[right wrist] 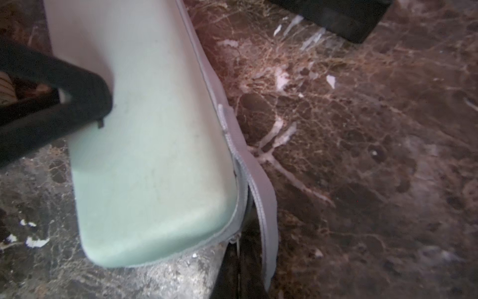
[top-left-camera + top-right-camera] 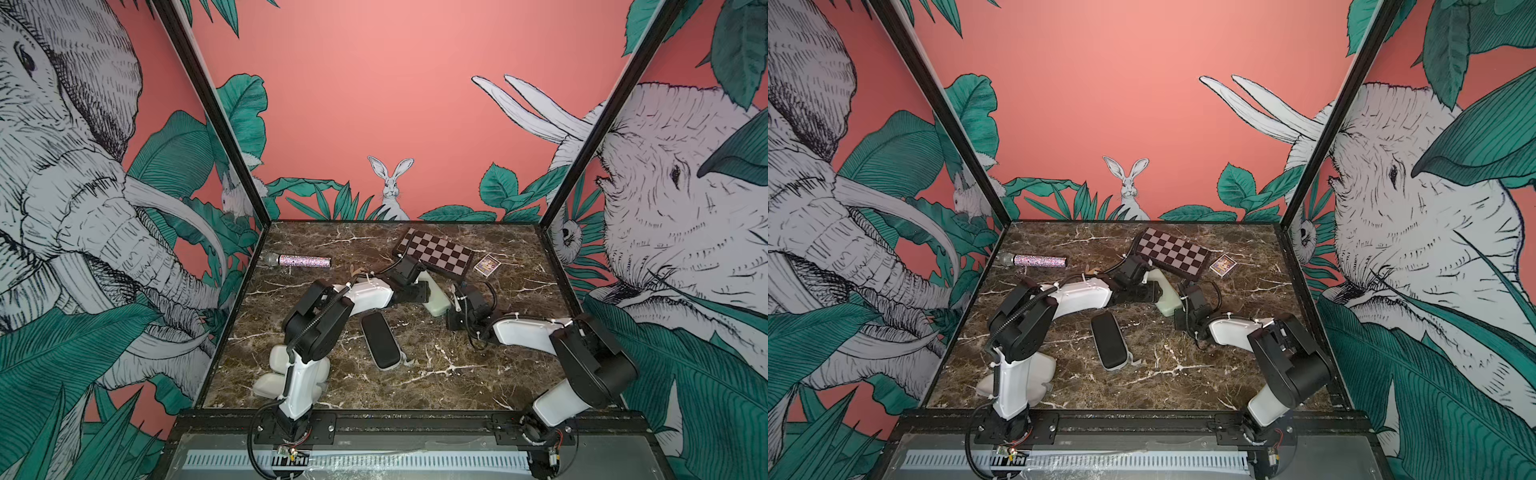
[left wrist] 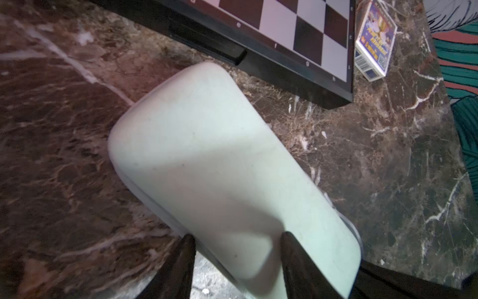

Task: Put umbrellas into zippered umbrella sleeves
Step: Zip the zipper on the umbrella sleeve.

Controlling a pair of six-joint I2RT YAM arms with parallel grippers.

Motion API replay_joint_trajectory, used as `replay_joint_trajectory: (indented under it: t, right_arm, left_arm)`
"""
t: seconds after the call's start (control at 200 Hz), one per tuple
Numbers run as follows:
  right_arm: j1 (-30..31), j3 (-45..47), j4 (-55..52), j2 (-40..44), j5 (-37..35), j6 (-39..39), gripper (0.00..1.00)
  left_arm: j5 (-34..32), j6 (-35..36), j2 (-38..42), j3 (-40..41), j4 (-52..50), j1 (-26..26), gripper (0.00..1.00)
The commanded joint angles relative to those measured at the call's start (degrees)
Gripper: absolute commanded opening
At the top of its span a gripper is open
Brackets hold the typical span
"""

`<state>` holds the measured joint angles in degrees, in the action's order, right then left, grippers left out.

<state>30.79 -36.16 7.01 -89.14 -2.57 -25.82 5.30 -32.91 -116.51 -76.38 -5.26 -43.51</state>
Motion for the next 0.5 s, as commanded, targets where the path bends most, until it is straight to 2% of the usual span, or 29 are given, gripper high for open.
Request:
replay_joint_trajectory:
  t: [0.0, 0.24, 0.395, 0.495]
  right_arm:
    - [-1.0, 2.7, -2.3, 3.2, -2.2, -2.4, 0.00]
    - [-1.1, 7.5, -6.6, 10.3, -3.1, -4.1, 0.00]
    - [-1.1, 9.3, -9.8, 14.7, -2.4, -5.7, 0.00]
    - [-1.1, 9.6, -12.6, 17.8, -2.8, -6.1, 0.00]
  left_arm:
    - [-1.5, 2.3, -4.7, 0.7, -11.6, -1.0, 0.54]
    - [0.4, 2.5, -6.8, -4.1, -12.1, -2.9, 0.55]
    - [3.4, 4.8, -9.8, -10.9, -14.9, -5.4, 0.59]
    - [3.0, 6.6, -7.2, -11.2, -16.6, -5.3, 0.64]
